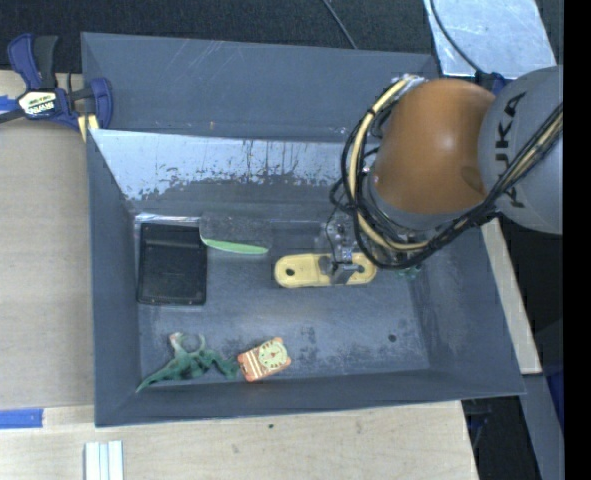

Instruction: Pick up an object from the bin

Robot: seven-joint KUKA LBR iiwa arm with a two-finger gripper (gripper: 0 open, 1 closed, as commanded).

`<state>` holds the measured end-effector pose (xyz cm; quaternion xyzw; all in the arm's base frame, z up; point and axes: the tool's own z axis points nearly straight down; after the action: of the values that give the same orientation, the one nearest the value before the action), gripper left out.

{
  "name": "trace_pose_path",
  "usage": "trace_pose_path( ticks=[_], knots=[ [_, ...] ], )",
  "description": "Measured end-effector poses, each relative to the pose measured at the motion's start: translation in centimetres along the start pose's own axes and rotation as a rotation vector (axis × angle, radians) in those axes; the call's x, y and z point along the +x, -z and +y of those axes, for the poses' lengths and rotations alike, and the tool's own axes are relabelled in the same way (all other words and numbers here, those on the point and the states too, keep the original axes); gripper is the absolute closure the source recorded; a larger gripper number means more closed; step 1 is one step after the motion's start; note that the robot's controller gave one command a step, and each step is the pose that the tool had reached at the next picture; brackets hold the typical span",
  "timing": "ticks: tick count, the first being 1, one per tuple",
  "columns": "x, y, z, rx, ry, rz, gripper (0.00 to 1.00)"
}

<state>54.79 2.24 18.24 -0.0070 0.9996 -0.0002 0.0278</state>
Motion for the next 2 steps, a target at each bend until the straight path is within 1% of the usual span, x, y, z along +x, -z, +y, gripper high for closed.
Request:
trace_pose_path(
  ticks=[1, 2],
  knots=[
    [2.5, -6.8, 0.8, 0.001, 0.05, 0.006, 1.0],
    [0.8, -5.0, 1.1, 0.0, 0.02, -0.006, 1.0]
  ],
)
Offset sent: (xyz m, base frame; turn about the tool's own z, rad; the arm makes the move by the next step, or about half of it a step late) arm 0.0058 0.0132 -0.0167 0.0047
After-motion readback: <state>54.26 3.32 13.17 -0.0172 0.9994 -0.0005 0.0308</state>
